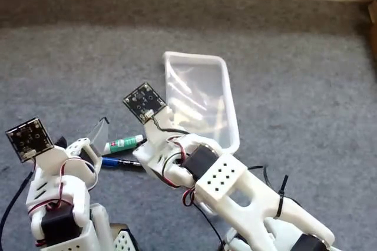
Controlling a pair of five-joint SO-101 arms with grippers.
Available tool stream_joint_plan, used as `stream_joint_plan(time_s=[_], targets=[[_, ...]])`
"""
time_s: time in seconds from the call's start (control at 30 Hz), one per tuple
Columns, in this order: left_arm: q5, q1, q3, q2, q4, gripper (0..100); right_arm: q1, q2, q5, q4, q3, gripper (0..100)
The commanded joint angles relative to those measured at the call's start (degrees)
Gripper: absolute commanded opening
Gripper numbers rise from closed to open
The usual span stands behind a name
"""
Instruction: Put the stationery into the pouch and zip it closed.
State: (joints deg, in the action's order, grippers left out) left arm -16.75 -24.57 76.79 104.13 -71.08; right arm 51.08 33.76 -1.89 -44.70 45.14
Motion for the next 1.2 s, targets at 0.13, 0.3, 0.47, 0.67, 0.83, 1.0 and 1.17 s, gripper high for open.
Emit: stream_joint_plan(time_s=[0.13,0.3,0.47,0.67,0.83,1.0,1.17], targets=[[-0.7,-1.01,-0.31,-0.13,1.23,35,0.13,-14.64,-0.44,2.51,-3.21,0.9],[-0.7,-1.01,-0.31,-0.13,1.23,35,-3.82,-21.14,-0.44,-3.12,-9.1,0.9],[-0.7,-1.01,-0.31,-0.13,1.23,35,-6.46,-21.49,-0.44,-19.74,-16.66,0.9],[-0.7,-1.01,-0.31,-0.13,1.23,35,-9.63,-21.85,7.12,-29.41,-20.97,0.9],[-0.7,-1.01,-0.31,-0.13,1.23,35,-9.54,-21.23,10.02,-32.48,-21.41,0.9],[-0.7,-1.01,-0.31,-0.13,1.23,35,-5.93,-21.67,9.93,-28.18,-22.11,0.9],[-0.7,-1.01,-0.31,-0.13,1.23,35,-7.16,-21.93,9.93,-21.76,-21.76,0.9]])
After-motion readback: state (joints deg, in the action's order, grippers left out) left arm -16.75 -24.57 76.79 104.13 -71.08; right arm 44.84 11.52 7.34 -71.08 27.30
